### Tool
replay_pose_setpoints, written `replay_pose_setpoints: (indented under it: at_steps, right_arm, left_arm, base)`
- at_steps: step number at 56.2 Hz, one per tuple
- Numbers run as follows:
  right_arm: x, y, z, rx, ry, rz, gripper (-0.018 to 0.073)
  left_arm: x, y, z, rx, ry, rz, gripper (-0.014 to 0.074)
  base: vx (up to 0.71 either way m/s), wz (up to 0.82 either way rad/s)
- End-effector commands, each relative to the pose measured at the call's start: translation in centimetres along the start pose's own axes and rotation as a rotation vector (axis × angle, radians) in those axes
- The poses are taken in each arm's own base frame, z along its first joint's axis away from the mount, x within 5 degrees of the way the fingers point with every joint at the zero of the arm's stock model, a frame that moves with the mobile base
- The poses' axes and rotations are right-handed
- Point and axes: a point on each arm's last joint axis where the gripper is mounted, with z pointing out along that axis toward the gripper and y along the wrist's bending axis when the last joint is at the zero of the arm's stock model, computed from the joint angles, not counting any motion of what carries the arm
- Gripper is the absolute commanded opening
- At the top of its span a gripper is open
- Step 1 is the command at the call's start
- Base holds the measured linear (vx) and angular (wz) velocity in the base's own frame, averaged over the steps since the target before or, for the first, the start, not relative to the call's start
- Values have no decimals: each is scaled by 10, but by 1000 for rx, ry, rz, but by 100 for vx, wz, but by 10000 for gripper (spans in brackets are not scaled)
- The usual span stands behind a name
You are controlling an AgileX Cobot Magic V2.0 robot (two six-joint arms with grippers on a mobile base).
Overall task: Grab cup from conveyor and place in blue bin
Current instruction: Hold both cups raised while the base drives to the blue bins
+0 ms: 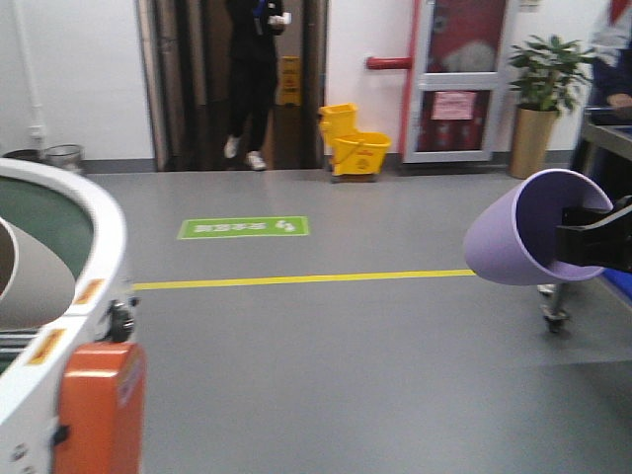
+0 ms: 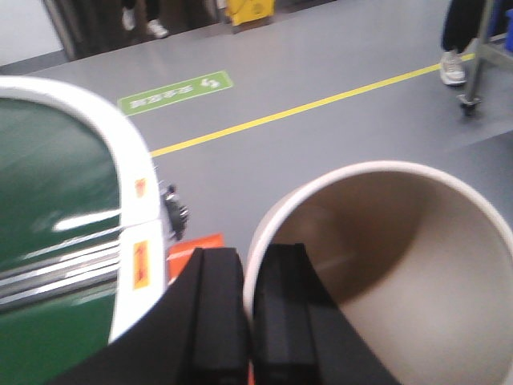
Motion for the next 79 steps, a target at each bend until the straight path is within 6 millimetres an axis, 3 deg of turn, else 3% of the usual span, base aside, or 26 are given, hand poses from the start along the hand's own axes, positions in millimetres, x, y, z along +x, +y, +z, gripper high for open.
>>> replay_pose_setpoints:
  at_steps: [1,48,79]
  right_arm:
    - [-20,1,-13,-2,-143,-3,-9]
    - [-19,1,-13,-2,-143,-3,-9]
    - [-19,1,-13,-2,-143,-3,-9]
  left_arm:
    - [-16,1,-10,-11,-125,-12,-6]
    - [-16,1,-10,-11,-125,-12,-6]
    - [-16,1,-10,-11,-125,-12,-6]
  base:
    - [16,-51]
    - [23,-47]
    - [34,-9]
